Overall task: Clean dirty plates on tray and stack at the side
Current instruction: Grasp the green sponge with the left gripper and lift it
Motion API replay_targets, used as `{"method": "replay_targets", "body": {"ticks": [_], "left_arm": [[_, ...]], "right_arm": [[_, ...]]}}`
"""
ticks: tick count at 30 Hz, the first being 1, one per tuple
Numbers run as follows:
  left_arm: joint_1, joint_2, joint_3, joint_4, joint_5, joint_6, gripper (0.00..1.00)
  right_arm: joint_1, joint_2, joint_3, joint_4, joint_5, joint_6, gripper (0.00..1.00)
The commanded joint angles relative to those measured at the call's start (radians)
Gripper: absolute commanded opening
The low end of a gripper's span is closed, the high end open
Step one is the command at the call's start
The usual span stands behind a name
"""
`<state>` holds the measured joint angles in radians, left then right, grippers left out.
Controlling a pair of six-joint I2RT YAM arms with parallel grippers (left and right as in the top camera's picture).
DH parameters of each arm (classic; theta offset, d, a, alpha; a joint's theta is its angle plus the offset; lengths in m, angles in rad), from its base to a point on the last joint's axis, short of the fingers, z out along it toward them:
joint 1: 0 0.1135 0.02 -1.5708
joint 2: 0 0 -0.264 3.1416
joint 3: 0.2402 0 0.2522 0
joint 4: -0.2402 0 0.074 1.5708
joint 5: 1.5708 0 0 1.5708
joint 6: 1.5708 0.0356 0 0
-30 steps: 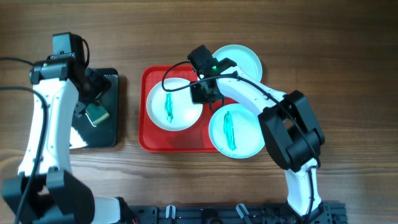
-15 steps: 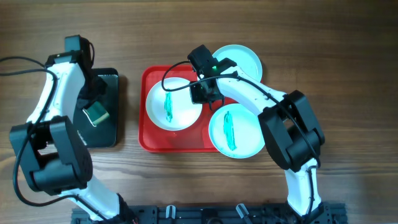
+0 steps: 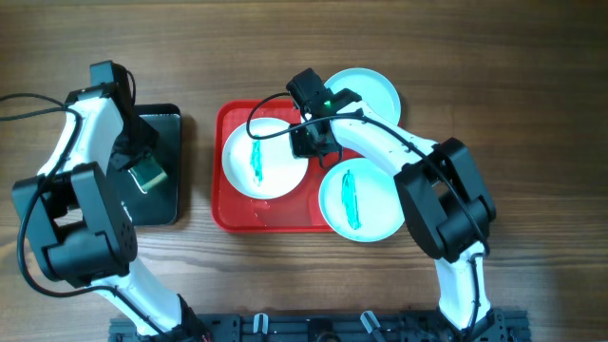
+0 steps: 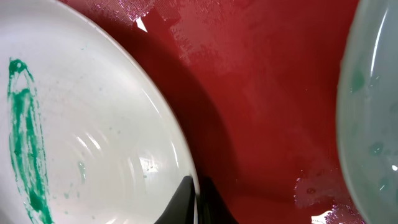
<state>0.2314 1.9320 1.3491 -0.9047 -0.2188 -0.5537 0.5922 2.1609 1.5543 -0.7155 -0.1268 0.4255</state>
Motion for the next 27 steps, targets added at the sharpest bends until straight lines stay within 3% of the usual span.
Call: {"method": "replay_targets", "body": {"ticks": [1,17,22,26,27], "left_arm": [[0.003,0.028,-0.01,-0.004,0.042,0.039,0.33],[0.003,0.045,-0.096,0.039,0.072,0.053,0.33],[0.003,0.045,-0.095,0.085,0.072,0.052,0.04],[0.002,0.029,-0.069,0.046,0.077,0.053,0.04],[0.002,0.016,-0.042,0.004,0.077,0.053,0.04]], "right_arm": [[0.0,0.043,-0.003,0.003,0.023,-0.005,0.05],[0.0,0.043,-0.003,0.004,0.023,-0.006,0.05],[0.0,0.043,-0.003,0.004,0.023,-0.006,0.05],[0.0,0.043,-0.003,0.006,0.023,-0.006,0.06],[0.0,0.043,-0.003,0.011,0.023,-0.005,0.1]]}}
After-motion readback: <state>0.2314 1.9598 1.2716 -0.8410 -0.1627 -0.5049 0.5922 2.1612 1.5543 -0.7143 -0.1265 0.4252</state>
